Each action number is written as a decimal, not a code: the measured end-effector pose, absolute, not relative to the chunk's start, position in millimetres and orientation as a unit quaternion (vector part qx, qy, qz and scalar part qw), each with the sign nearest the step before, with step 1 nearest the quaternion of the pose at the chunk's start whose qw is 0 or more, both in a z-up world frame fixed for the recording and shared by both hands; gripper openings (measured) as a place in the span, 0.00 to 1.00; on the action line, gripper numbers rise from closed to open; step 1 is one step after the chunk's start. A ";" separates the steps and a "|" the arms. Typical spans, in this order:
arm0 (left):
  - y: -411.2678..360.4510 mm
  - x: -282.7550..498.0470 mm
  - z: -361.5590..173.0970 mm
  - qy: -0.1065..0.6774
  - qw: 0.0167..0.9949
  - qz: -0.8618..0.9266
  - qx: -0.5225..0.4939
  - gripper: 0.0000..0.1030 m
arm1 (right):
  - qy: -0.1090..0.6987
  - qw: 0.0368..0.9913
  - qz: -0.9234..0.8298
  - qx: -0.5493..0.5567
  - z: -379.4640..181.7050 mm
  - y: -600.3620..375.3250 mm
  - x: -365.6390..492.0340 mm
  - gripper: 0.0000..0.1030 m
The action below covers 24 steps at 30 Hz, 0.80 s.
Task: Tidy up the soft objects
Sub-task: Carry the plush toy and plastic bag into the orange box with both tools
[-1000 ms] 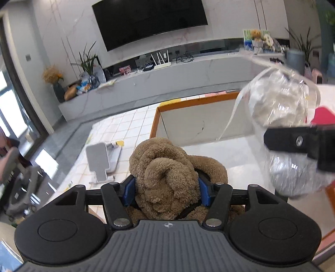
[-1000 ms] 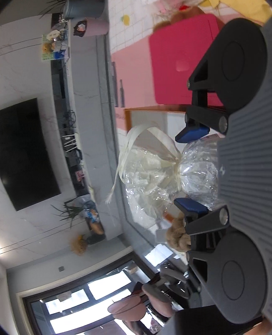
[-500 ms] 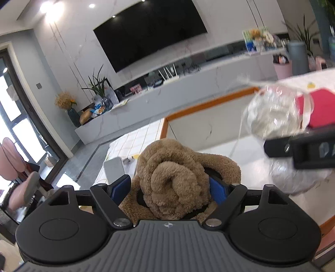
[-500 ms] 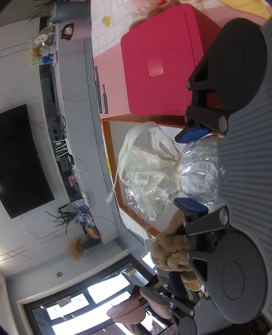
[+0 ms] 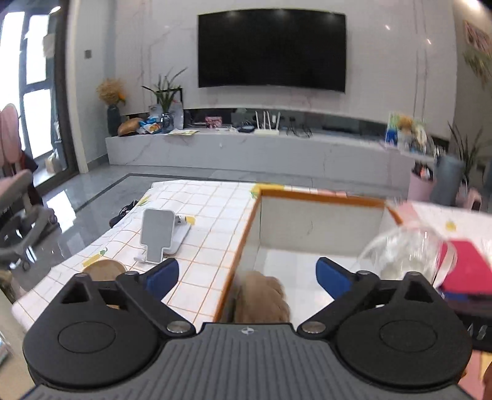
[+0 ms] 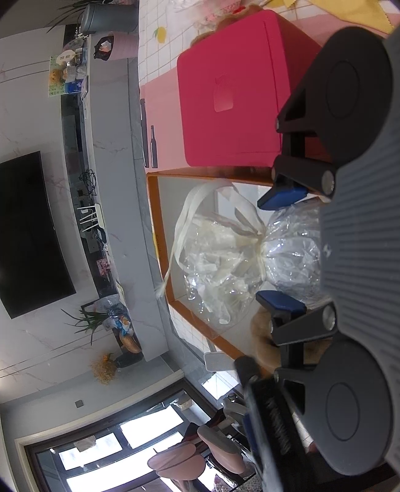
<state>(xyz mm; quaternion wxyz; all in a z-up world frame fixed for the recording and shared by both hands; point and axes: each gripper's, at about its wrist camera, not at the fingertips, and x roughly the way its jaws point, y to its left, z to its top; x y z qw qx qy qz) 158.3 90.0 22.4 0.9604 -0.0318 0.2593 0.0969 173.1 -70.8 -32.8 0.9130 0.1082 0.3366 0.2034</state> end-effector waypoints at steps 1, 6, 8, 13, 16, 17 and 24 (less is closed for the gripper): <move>93.3 157.3 24.1 0.257 0.961 0.099 -0.036 1.00 | 0.338 0.913 0.204 0.104 -32.8 -69.6 173.3 0.56; 104.5 151.2 28.4 0.252 0.959 0.127 -0.039 1.00 | 0.334 0.919 0.185 0.097 -26.6 -58.9 172.5 0.55; 111.6 149.7 30.4 0.256 0.955 0.141 -0.043 1.00 | 0.338 0.917 0.197 0.082 -24.2 -47.9 172.3 0.55; 131.3 142.5 31.5 0.261 0.952 0.148 -0.061 1.00 | 0.355 0.914 0.193 0.045 -29.1 -12.8 176.3 0.55; 140.4 140.9 27.3 0.276 0.947 0.145 -0.078 1.00 | 0.378 0.909 0.177 0.019 -39.0 3.2 185.0 0.55; 140.7 140.7 25.5 0.282 0.946 0.143 -0.074 1.00 | 0.387 0.907 0.162 0.007 -42.9 6.9 189.1 0.55; 136.4 145.1 18.1 0.305 0.941 0.135 -0.056 1.00 | 0.463 0.874 0.142 0.045 -61.1 8.5 214.2 0.56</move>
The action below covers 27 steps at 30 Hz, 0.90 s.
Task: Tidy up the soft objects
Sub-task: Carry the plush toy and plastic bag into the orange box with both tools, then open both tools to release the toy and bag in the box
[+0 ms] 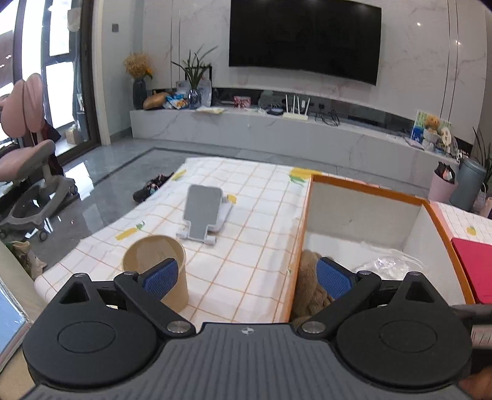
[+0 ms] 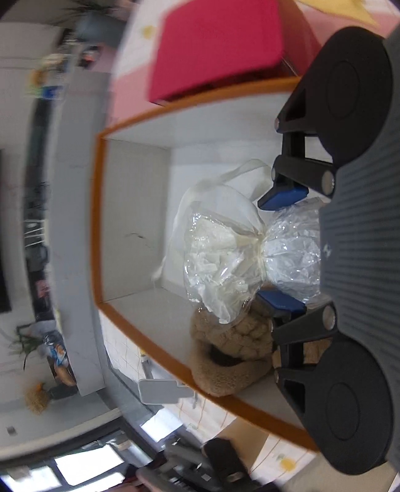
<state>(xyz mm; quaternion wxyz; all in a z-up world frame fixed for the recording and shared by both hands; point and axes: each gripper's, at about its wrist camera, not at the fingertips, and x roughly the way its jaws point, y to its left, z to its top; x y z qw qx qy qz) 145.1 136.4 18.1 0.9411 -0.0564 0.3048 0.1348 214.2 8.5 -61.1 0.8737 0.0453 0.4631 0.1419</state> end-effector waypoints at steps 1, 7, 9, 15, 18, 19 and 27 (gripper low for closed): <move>136.1 146.2 17.0 0.310 0.939 0.137 -0.056 1.00 | 0.474 0.868 0.140 0.050 -62.5 8.7 217.1 0.56; 138.1 144.3 15.8 0.321 0.935 0.138 -0.065 1.00 | 0.470 0.870 0.139 0.057 -58.6 8.6 209.4 0.72; 138.7 142.9 16.8 0.323 0.933 0.142 -0.069 1.00 | 0.464 0.872 0.146 0.052 -55.9 11.3 203.9 0.73; 141.7 137.6 24.7 0.319 0.933 0.148 -0.079 1.00 | 0.444 0.880 0.161 0.047 -39.3 14.1 194.5 0.80; 143.3 133.5 30.3 0.312 0.934 0.157 -0.082 1.00 | 0.442 0.881 0.162 0.043 -34.7 14.4 192.9 0.81; 144.0 132.2 32.0 0.310 0.933 0.162 -0.085 1.00 | 0.440 0.883 0.162 0.040 -32.2 14.8 191.3 0.81; 130.9 120.2 53.6 0.280 0.939 0.185 -0.081 1.00 | 0.396 0.900 0.179 0.025 2.6 8.9 162.0 0.82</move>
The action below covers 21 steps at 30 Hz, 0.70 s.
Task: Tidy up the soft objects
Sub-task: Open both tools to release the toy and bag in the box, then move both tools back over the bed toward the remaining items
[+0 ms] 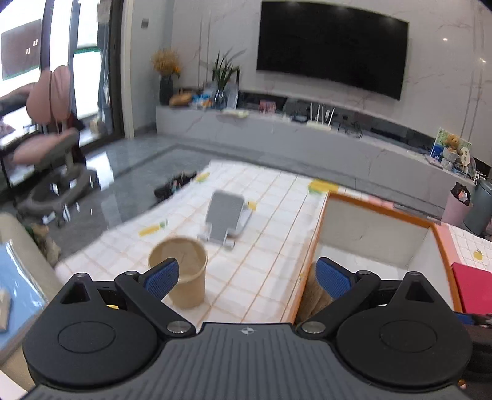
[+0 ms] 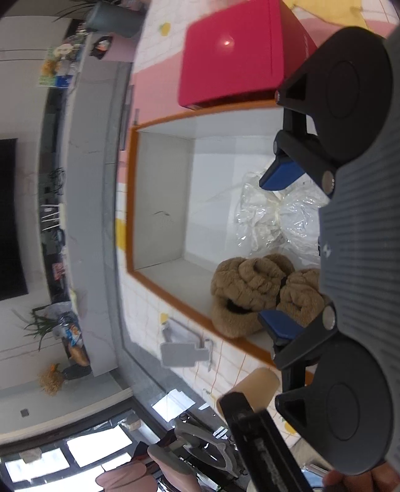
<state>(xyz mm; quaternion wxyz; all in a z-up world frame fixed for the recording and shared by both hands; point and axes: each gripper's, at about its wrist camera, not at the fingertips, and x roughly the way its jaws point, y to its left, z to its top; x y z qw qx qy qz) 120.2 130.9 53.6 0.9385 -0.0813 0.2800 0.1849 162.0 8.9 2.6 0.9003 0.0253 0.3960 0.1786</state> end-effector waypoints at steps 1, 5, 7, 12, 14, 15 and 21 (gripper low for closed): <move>127.4 118.3 58.6 0.273 0.939 0.189 -0.084 1.00 | 0.387 0.903 0.185 0.021 8.9 6.5 156.5 0.85; 114.5 109.5 73.9 0.269 0.941 0.173 -0.110 1.00 | 0.357 0.915 0.188 0.001 34.8 -10.8 132.4 0.87; 104.6 105.0 79.0 0.264 0.946 0.154 -0.113 1.00 | 0.344 0.921 0.183 -0.002 45.4 -25.4 121.0 0.87; 73.9 101.2 86.8 0.260 0.951 0.133 -0.099 1.00 | 0.320 0.935 0.153 -0.006 66.8 -74.6 98.3 0.89; 59.4 100.8 90.5 0.260 0.954 0.122 -0.090 1.00 | 0.313 0.940 0.136 -0.006 72.4 -96.4 91.5 0.89; 52.7 101.1 92.2 0.259 0.955 0.116 -0.084 1.00 | 0.310 0.942 0.127 -0.006 72.9 -106.8 88.4 0.89; 9.1 104.2 100.2 0.253 0.962 0.077 -0.062 1.00 | 0.302 0.951 0.070 0.007 78.5 -176.6 80.0 0.90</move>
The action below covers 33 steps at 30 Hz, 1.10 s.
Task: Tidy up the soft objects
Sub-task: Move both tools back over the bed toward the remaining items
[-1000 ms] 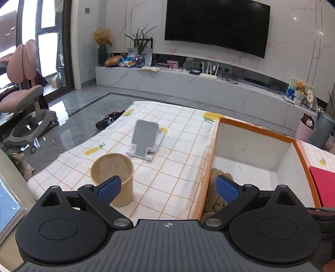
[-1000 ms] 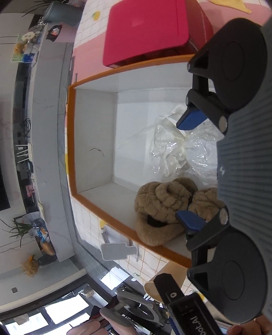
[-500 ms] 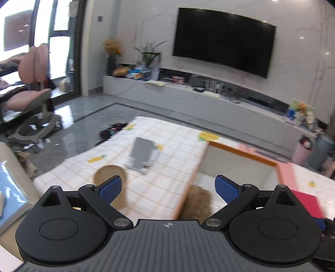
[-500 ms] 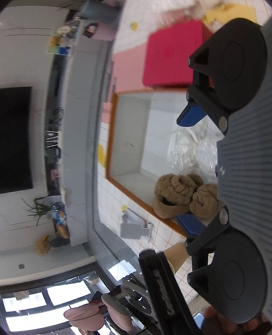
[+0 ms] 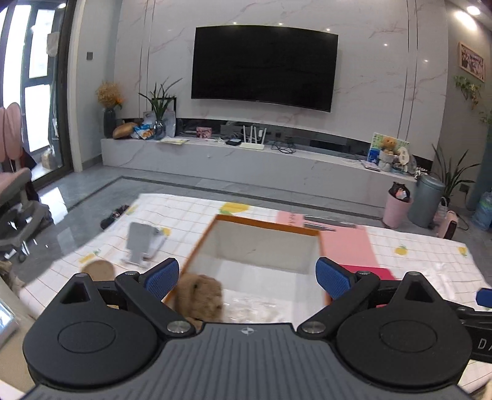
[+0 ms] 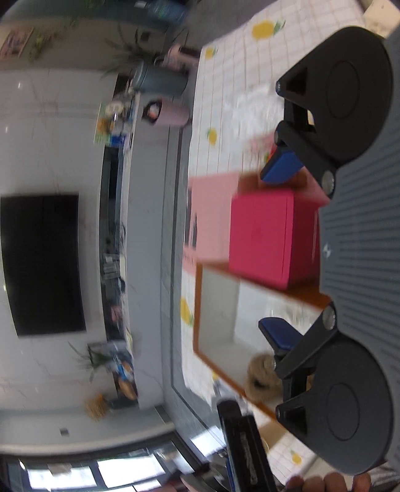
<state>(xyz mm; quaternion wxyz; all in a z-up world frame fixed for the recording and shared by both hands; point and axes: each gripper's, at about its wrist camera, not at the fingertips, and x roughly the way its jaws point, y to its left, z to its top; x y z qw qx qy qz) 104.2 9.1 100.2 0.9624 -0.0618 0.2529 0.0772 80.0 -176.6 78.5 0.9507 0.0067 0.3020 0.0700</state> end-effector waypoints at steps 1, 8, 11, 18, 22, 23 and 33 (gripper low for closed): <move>2.9 105.5 99.8 0.257 0.962 0.068 -0.067 1.00 | 0.299 0.952 0.060 0.002 78.6 -185.9 79.0 0.90; -59.8 117.9 92.3 0.264 0.963 -0.024 -0.040 1.00 | 0.302 0.953 0.004 0.018 66.8 -253.1 89.8 0.92; -85.7 127.9 86.3 0.272 0.960 -0.059 -0.041 1.00 | 0.307 0.951 -0.012 0.034 54.8 -276.6 98.9 0.92; -148.8 151.6 56.5 0.265 0.959 -0.099 0.022 1.00 | 0.327 0.942 -0.041 0.070 25.1 -338.7 113.9 0.92; -181.9 162.3 30.2 0.262 0.959 -0.092 0.053 1.00 | 0.333 0.934 -0.059 0.112 9.9 -372.1 118.5 0.92; -190.5 162.5 24.8 0.260 0.960 -0.087 0.056 1.00 | 0.336 0.932 -0.061 0.122 5.3 -378.7 119.7 0.92; -242.8 163.3 -42.7 0.192 0.976 0.009 0.107 1.00 | 0.354 0.914 -0.106 0.164 -20.8 -408.8 125.5 0.92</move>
